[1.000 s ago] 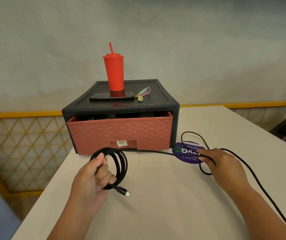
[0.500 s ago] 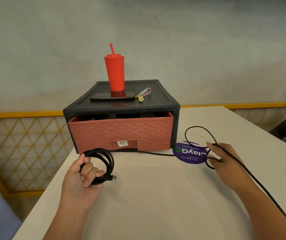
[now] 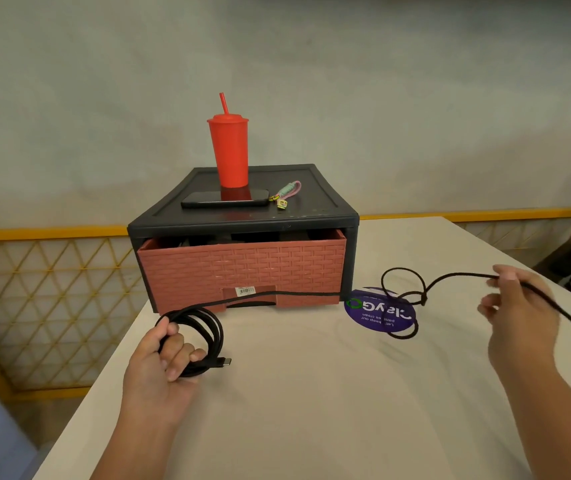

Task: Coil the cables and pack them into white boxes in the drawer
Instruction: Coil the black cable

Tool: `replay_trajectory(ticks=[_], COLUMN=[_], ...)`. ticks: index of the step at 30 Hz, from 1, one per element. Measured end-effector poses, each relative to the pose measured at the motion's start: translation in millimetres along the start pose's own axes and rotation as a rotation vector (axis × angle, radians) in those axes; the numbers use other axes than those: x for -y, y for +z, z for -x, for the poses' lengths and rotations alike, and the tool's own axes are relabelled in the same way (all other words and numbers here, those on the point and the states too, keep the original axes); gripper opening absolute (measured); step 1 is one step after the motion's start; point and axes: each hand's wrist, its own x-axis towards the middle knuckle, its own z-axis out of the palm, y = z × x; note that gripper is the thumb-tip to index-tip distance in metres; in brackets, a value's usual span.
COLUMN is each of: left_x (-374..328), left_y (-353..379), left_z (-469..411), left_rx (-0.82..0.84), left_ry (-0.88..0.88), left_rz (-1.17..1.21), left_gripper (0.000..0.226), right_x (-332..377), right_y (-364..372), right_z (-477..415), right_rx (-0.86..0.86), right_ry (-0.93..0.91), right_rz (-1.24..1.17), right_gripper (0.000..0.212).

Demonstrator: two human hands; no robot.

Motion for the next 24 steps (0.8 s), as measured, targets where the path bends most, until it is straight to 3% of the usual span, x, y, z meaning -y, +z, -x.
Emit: replay_trajectory(ticks=[2, 5, 10, 15, 17, 20, 24], left_x=[0, 0, 3, 4, 5, 5, 4], left_y=[-1, 0, 2, 1, 2, 2, 3], left_z=[0, -1, 0, 0, 0, 0, 1], left_rx=[0.005, -0.001, -0.016, -0.016, -0.015, -0.016, -0.018], left_ry=[-0.005, -0.009, -0.027, -0.032, -0.042, -0.046, -0.052], left_rz=[0.011, 0.004, 0.015, 0.002, 0.003, 0.011, 0.02], left_gripper=[0.031, 0.031, 0.032, 0.03, 0.03, 0.03, 0.03], right_x=[7, 18, 15, 15, 10, -3, -19], right_y=[2, 16, 40, 58, 59, 53, 42], right_z=[-19, -57, -99, -87, -84, -89, -102], right_rx=[-0.055, 0.029, 0.322, 0.55, 0.61, 0.498, 0.152], right_ry=[-0.035, -0.051, -0.166, 0.145, 0.208, 0.397, 0.576], right_rz=[0.117, 0.382, 1.428, 1.413, 1.441, 1.199, 0.592], right_gripper=[0.02, 0.028, 0.032, 0.008, 0.015, 0.03, 0.028])
